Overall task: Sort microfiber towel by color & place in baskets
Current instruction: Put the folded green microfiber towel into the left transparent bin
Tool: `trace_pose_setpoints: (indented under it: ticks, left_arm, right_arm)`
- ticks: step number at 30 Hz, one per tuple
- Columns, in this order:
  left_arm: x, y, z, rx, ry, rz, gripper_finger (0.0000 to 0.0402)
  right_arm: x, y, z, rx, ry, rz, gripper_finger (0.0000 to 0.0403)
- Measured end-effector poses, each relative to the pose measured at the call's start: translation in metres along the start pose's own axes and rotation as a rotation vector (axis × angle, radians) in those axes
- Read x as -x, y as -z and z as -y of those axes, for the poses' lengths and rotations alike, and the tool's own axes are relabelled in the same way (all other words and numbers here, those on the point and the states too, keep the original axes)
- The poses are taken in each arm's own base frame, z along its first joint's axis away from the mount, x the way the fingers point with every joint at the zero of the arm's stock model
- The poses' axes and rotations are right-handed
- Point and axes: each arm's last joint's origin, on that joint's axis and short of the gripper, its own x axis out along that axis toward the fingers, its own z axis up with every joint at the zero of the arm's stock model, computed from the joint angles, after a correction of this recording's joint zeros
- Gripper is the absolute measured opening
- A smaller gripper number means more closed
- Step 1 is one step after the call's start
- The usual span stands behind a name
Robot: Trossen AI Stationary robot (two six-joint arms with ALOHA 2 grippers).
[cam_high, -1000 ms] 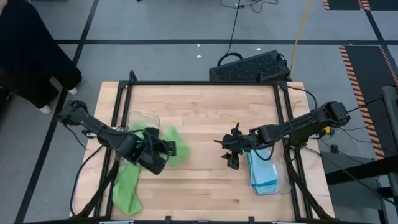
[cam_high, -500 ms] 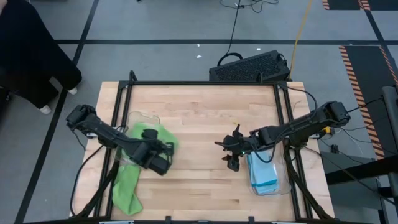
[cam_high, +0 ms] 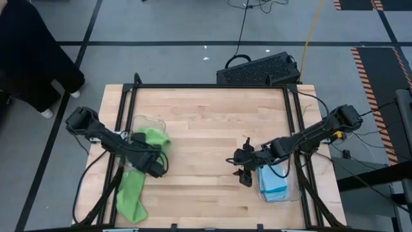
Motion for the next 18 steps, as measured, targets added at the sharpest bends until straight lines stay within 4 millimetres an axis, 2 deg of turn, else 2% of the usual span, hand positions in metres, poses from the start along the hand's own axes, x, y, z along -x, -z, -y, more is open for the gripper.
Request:
trace_pose_setpoints:
  ticks: [3,8,18]
  left_arm:
    - [-0.018,0.002,-0.008,0.022,-0.06,0.011,0.0025]
    - [-0.033,0.001,-0.016,0.014,-0.077,0.023,0.0033]
    - [-0.052,0.007,-0.015,-0.231,-0.06,-0.014,0.0034]
  right_arm:
    - [0.0,0.002,-0.003,-0.008,-0.005,-0.005,0.0208]
    - [0.0,0.003,-0.004,-0.015,-0.008,-0.007,0.0208]
    - [0.0,0.002,-0.003,-0.017,0.011,0.016,0.0208]
